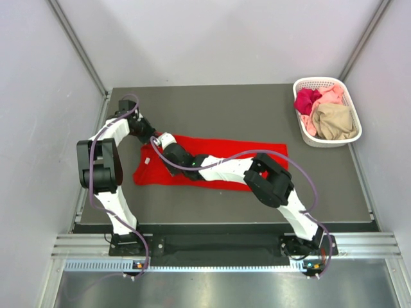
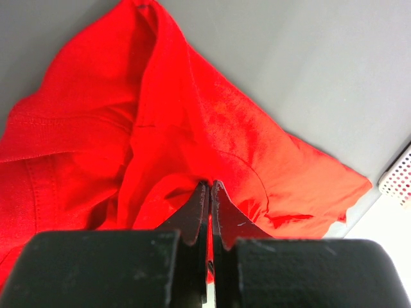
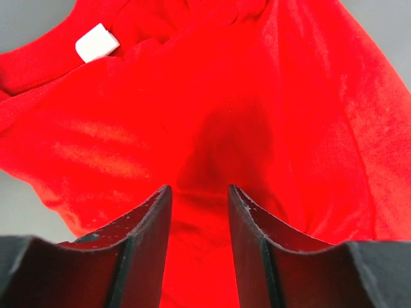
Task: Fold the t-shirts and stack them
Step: Fold the tshirt
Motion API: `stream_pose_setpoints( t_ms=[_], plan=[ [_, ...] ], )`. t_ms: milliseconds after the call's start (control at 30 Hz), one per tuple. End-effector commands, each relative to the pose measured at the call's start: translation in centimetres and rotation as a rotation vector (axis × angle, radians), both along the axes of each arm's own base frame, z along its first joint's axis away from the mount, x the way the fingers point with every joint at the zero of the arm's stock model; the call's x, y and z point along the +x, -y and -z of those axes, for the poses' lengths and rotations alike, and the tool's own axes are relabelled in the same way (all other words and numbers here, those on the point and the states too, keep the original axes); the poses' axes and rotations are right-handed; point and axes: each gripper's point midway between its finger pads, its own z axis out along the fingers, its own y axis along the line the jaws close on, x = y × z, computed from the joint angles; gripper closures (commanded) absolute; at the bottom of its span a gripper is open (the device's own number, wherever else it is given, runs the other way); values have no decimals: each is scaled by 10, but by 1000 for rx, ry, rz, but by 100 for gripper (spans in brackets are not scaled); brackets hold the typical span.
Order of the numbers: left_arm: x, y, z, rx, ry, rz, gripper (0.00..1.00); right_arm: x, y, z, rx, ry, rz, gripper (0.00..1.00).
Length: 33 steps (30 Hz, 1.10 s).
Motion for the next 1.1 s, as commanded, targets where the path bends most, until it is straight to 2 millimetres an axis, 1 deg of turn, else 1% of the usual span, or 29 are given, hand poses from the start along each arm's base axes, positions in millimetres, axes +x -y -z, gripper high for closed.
stream_pose_setpoints(
  t_ms=[0, 133, 167, 233, 400, 467, 500, 567, 600, 633, 667, 700, 733, 767, 800, 833, 867, 900, 967, 1000, 1067],
  plan=[
    [9, 0, -10, -17, 40, -4, 100, 7, -13, -16, 38, 34, 7, 60],
    [8, 1, -10, -22, 38, -6, 100, 2, -18, -12, 53, 12, -5, 62],
    [8, 1, -9, -24, 38, -7, 100, 2, -19, -12, 53, 7, -6, 62],
    [8, 0, -8, -25, 37, -6, 100, 2, -18, -3, 38, -5, 4, 63],
    [7, 1, -9, -26, 37, -5, 100, 2, -20, 1, 49, -21, 18, 64],
    [6, 2, -9, -28, 38, -4, 100, 3, -23, 0, 57, -22, 21, 67],
    [5, 0, -9, -27, 37, -8, 100, 3, -22, 3, 51, -28, 25, 68],
    [4, 1, -9, -25, 38, -7, 100, 4, -22, 4, 47, -27, 33, 80],
    [3, 0, -9, -21, 37, -8, 100, 5, -21, 1, 46, -20, 42, 84],
    [2, -1, -9, -14, 32, -9, 100, 6, -18, -1, 42, -18, 51, 93],
    [1, -3, -10, -4, 32, -12, 100, 6, -16, -1, 39, -15, 54, 96],
    [0, -4, -11, 6, 32, -16, 100, 6, -14, -10, 47, -5, 59, 100],
    [-1, -5, -11, 12, 28, -16, 99, 6, -14, -15, 57, 2, 61, 100],
    [-2, -7, -12, 23, 24, -22, 99, 5, -9, -13, 50, 3, 64, 100],
    [-3, -8, -13, 30, 25, -23, 98, 5, -7, -26, 68, 17, 68, 100],
    [-4, -9, -13, 36, 21, -26, 98, 5, -6, -30, 73, 20, 69, 100],
    [-5, -10, -14, 41, 22, -27, 98, 4, -2, -29, 69, 23, 72, 100],
    [-6, -11, -15, 48, 16, -32, 98, 4, 0, -40, 81, 33, 74, 100],
    [-8, -12, -18, 57, 13, -32, 99, 3, 5, -42, 74, 39, 76, 100],
    [-11, -15, -18, 73, -1, -37, 99, 2, 7, -49, 82, 44, 78, 100],
    [-14, -19, -21, 100, -6, -35, 100, -1, 13, -48, 72, 40, 72, 100]
  ],
)
